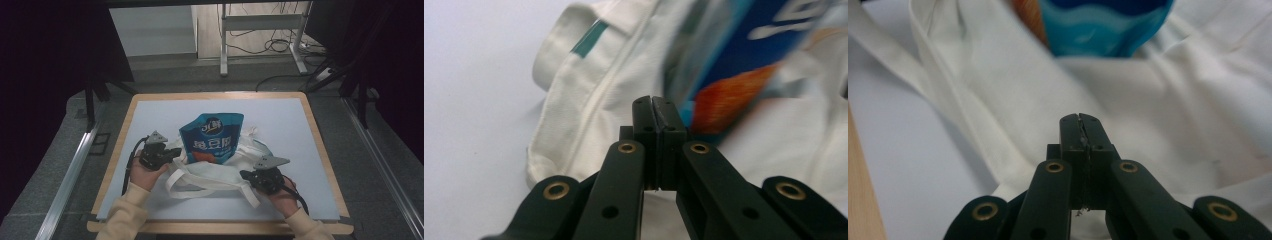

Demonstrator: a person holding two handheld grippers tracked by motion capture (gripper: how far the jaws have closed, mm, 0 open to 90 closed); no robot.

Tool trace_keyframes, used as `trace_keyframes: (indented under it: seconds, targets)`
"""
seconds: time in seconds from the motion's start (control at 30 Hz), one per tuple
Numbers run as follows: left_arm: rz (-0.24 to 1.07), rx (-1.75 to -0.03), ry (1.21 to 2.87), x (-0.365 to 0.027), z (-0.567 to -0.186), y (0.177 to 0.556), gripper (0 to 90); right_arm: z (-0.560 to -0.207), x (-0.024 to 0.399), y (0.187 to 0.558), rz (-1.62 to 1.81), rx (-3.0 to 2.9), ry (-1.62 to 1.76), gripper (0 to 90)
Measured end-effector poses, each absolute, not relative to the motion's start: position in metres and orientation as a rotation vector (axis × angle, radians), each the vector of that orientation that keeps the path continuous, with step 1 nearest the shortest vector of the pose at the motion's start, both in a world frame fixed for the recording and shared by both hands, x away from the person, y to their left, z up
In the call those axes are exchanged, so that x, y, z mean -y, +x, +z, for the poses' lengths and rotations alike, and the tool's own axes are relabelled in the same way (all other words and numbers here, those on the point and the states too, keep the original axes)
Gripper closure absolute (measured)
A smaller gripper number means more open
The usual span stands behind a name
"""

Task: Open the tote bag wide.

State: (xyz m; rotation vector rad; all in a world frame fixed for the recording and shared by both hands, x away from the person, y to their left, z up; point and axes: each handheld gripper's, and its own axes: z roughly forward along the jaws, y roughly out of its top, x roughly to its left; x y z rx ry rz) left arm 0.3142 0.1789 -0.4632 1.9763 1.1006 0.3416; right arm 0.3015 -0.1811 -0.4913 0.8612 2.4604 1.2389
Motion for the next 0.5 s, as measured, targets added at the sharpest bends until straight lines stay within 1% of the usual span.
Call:
trace_keyframes:
  seconds: [0.2, 0.5]
  targets:
    - [0.319, -1.029, 2.036, -0.167, -0.460, 0.301, 90.0, -0.476, 0.189, 0.313, 1.287, -2.390, 0.907, 89.2]
    - [0.273, -1.004, 2.075, -0.160, -0.467, 0.291, 90.0, -0.451, 0.197, 0.336, 1.266, -2.340, 0.936, 89.2]
